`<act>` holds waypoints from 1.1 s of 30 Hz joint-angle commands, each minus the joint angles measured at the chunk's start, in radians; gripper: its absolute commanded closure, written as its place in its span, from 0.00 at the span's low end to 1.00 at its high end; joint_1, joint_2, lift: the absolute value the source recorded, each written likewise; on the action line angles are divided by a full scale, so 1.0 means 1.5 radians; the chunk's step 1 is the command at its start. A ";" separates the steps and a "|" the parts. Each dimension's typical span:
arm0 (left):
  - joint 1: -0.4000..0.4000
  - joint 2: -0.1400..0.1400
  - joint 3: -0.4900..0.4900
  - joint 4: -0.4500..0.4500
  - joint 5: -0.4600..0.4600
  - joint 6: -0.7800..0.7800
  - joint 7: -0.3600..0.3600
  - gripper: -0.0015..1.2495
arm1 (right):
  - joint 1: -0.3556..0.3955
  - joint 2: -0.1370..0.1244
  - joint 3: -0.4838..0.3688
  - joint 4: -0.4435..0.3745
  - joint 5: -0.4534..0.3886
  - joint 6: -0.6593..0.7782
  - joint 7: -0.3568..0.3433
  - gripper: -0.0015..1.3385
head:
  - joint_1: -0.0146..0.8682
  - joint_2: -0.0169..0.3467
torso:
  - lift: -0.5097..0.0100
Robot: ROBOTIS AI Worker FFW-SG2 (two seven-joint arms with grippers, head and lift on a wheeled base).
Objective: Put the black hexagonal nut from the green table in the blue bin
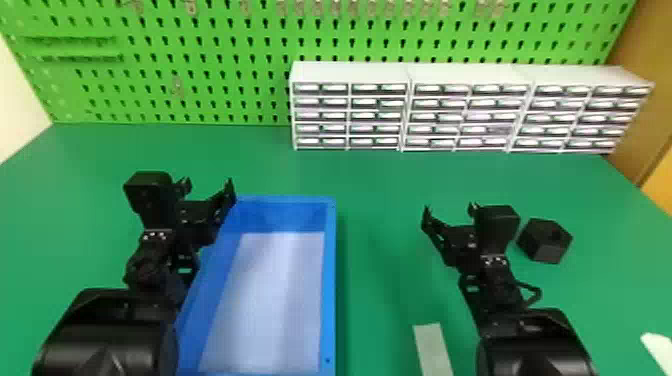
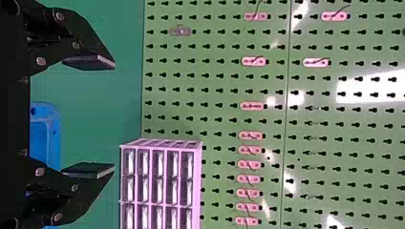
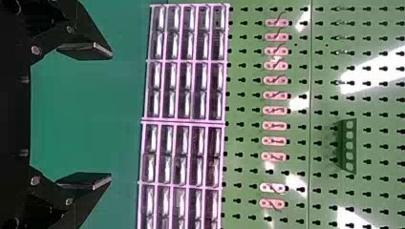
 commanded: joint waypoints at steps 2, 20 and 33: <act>0.002 0.000 0.000 0.000 0.000 0.000 0.000 0.39 | -0.010 0.001 0.011 0.001 -0.026 0.017 0.000 0.28 | 0.79 0.19 | 0.80; 0.004 0.000 0.004 0.000 0.001 -0.002 0.000 0.39 | -0.058 -0.067 -0.038 -0.002 -0.038 0.076 0.044 0.27 | 0.79 0.19 | 0.80; 0.006 0.000 0.004 -0.001 0.001 -0.002 0.000 0.39 | -0.094 -0.089 -0.125 -0.028 0.054 0.185 0.143 0.26 | 0.79 0.19 | 0.80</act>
